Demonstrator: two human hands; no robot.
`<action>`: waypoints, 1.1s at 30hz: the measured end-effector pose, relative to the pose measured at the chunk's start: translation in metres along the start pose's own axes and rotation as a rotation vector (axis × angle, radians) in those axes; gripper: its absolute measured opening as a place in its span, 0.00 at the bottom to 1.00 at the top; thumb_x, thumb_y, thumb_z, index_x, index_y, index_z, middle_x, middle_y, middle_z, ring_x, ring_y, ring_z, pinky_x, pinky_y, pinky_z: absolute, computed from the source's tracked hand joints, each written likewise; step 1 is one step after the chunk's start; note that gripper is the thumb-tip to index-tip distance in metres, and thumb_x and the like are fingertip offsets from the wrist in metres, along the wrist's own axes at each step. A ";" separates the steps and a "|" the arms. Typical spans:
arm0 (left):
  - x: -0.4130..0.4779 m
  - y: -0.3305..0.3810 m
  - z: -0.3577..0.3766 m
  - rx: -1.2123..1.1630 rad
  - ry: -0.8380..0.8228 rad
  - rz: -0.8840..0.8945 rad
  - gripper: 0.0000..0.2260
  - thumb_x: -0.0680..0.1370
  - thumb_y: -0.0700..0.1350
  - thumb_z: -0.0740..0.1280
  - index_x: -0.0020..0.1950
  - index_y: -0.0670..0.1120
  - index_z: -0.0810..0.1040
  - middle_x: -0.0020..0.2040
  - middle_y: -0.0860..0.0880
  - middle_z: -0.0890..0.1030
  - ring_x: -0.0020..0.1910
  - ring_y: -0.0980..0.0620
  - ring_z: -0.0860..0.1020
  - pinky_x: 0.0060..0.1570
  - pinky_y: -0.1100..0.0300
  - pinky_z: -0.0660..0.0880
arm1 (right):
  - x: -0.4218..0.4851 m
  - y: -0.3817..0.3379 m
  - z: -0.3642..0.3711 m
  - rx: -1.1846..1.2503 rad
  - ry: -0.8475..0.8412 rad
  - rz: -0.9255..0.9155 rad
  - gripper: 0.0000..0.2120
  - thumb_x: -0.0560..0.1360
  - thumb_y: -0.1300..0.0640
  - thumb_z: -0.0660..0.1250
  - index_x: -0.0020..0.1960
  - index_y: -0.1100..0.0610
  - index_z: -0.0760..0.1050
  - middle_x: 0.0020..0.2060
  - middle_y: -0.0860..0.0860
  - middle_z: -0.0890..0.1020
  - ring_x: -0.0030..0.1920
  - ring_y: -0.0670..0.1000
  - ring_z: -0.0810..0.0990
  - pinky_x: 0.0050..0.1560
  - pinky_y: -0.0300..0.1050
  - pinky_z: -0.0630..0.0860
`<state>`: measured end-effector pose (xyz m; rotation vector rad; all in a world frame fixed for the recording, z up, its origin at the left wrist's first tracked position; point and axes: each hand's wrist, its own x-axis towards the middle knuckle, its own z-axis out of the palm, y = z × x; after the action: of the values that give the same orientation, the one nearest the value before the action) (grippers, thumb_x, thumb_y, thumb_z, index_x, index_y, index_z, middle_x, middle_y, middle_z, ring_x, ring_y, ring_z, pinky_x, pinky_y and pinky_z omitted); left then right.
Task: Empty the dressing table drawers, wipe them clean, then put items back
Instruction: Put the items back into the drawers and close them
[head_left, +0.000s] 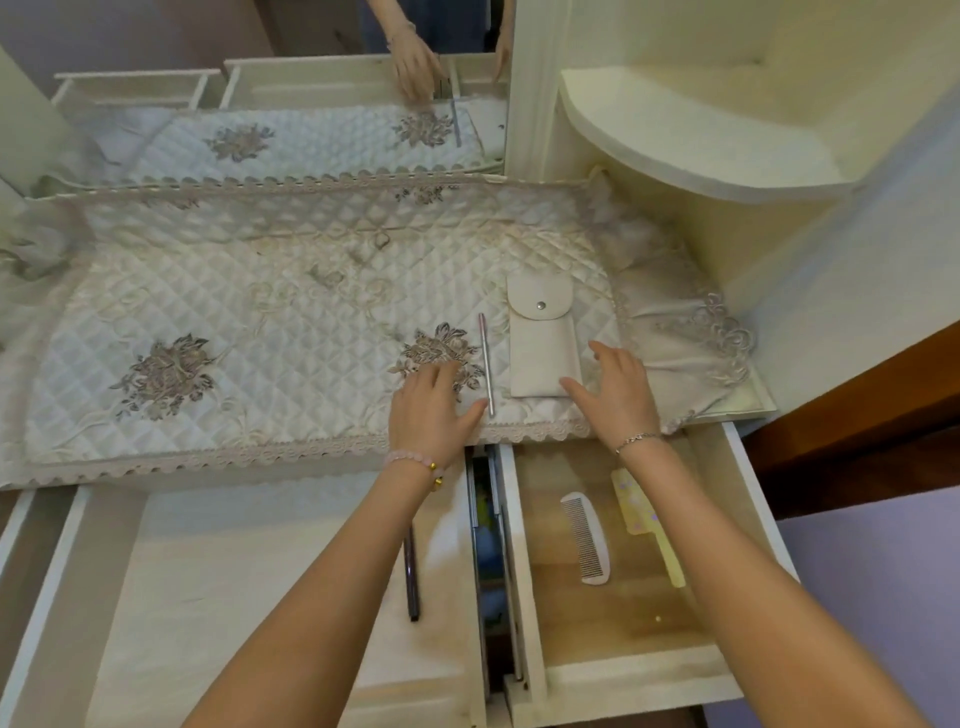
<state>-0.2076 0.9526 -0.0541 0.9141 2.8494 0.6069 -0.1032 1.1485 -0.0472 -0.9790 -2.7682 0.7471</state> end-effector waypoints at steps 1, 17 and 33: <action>0.004 0.006 0.006 -0.017 -0.003 -0.018 0.24 0.75 0.57 0.66 0.65 0.44 0.72 0.59 0.45 0.76 0.58 0.45 0.73 0.53 0.53 0.69 | 0.005 -0.001 0.003 0.029 -0.009 0.028 0.31 0.74 0.45 0.66 0.71 0.58 0.63 0.63 0.57 0.71 0.64 0.57 0.67 0.64 0.49 0.64; 0.015 0.024 0.024 -0.263 -0.014 -0.341 0.11 0.75 0.36 0.62 0.55 0.43 0.79 0.49 0.44 0.80 0.43 0.46 0.77 0.36 0.58 0.71 | 0.024 -0.008 0.015 0.594 -0.193 0.420 0.13 0.69 0.59 0.73 0.51 0.62 0.77 0.51 0.56 0.81 0.47 0.55 0.80 0.49 0.48 0.78; -0.139 -0.062 -0.030 -0.832 0.193 -0.646 0.08 0.75 0.36 0.67 0.50 0.47 0.79 0.39 0.51 0.78 0.39 0.49 0.77 0.44 0.55 0.75 | -0.095 -0.047 0.026 1.115 -0.303 0.509 0.17 0.71 0.67 0.71 0.57 0.64 0.69 0.53 0.58 0.79 0.51 0.55 0.80 0.38 0.37 0.81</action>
<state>-0.1338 0.8163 -0.0562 -0.1906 2.3774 1.6088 -0.0615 1.0477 -0.0423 -1.2788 -1.6674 2.2670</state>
